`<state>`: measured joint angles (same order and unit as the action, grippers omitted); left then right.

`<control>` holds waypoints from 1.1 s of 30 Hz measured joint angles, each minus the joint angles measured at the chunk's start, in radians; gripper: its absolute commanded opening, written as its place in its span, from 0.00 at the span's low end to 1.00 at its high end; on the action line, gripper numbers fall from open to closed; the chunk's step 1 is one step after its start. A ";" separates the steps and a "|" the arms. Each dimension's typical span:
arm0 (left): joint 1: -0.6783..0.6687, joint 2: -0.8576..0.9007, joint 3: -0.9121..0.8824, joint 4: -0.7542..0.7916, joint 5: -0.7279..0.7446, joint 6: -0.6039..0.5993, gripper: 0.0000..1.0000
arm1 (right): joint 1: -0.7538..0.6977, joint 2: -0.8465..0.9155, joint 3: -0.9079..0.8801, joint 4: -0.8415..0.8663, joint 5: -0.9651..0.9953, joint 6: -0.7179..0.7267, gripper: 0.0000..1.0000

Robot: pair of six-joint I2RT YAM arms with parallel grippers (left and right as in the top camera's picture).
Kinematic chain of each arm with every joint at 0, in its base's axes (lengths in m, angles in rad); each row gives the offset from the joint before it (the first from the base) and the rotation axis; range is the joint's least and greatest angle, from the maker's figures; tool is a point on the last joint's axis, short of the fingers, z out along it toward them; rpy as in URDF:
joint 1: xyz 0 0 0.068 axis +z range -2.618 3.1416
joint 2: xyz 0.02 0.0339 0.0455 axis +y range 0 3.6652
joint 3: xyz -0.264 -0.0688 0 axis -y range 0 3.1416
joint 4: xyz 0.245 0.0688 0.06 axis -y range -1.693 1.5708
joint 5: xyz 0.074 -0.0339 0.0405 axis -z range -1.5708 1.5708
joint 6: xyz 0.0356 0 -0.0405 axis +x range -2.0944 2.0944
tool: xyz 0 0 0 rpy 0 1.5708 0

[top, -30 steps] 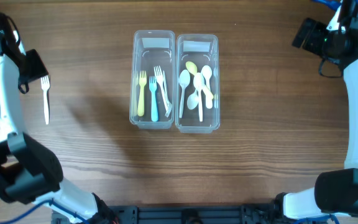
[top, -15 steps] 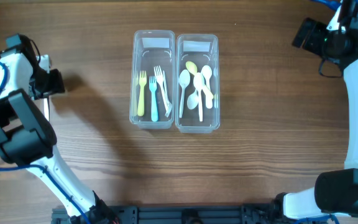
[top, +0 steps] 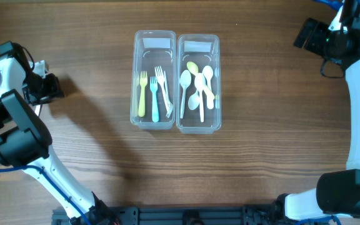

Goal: Pack container
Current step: 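Reach the left gripper to the last white fork and grasp it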

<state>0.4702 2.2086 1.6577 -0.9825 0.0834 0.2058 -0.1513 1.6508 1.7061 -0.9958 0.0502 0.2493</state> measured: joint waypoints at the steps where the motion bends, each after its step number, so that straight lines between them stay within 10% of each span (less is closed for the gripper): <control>1: -0.002 0.000 0.000 -0.005 0.014 0.000 0.55 | 0.000 0.000 0.000 0.000 0.000 0.000 1.00; 33: -0.018 -0.116 0.038 0.047 -0.211 0.133 0.70 | 0.000 0.000 0.000 0.000 0.000 0.000 1.00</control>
<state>0.4522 2.0926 1.6955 -0.9356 -0.1272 0.3389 -0.1513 1.6508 1.7061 -0.9958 0.0502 0.2493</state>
